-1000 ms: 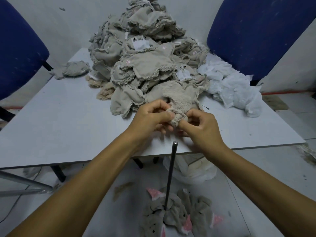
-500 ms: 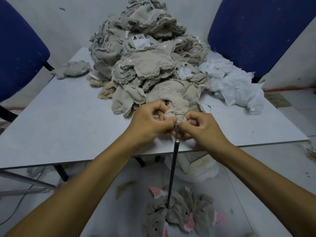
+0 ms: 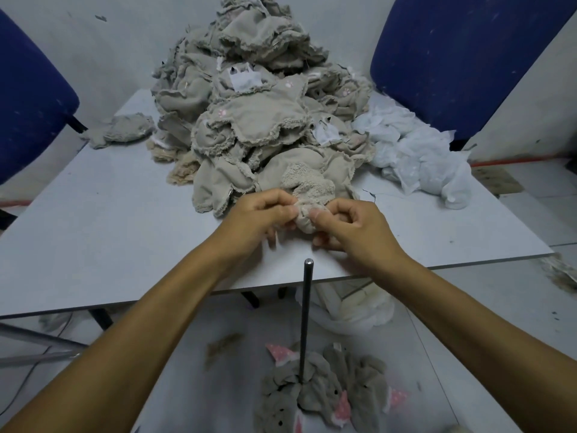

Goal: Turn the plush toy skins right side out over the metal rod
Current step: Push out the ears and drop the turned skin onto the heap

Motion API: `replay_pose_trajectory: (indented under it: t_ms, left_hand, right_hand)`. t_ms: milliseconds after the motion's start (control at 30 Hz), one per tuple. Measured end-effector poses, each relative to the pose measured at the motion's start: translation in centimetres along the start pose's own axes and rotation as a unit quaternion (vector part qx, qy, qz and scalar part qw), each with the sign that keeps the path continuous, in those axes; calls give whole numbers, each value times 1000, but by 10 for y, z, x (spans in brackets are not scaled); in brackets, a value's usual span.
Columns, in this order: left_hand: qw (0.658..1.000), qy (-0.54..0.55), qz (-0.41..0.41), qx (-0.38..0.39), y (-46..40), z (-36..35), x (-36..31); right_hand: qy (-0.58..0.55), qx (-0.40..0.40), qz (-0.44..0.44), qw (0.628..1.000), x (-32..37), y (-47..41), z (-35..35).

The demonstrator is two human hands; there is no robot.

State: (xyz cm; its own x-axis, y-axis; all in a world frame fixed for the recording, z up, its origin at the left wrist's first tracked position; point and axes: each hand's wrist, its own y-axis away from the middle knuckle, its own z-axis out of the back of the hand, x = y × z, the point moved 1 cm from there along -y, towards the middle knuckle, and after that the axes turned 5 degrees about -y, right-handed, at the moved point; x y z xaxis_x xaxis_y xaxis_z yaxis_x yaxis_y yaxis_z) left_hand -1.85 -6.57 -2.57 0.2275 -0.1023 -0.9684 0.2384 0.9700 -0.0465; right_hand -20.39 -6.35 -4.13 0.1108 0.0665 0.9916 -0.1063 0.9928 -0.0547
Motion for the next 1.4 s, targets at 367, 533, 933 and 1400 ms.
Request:
replay_pose_trajectory:
  t_ms: [367, 533, 933, 1400]
  left_hand:
    - [983, -157, -47, -81, 0, -21, -6]
    - [979, -177, -28, -101, -3, -33, -6]
    - [914, -304, -83, -256, 0, -28, -15]
    - [974, -211, -82, 20, -10, 1, -10]
  right_hand:
    - [59, -96, 13, 994, -4, -8, -8]
    - [21, -120, -17, 992, -1, -12, -9]
    - [208, -131, 106, 963, 6, 3, -18]
    - [-99, -26, -49, 993, 11, -11, -3]
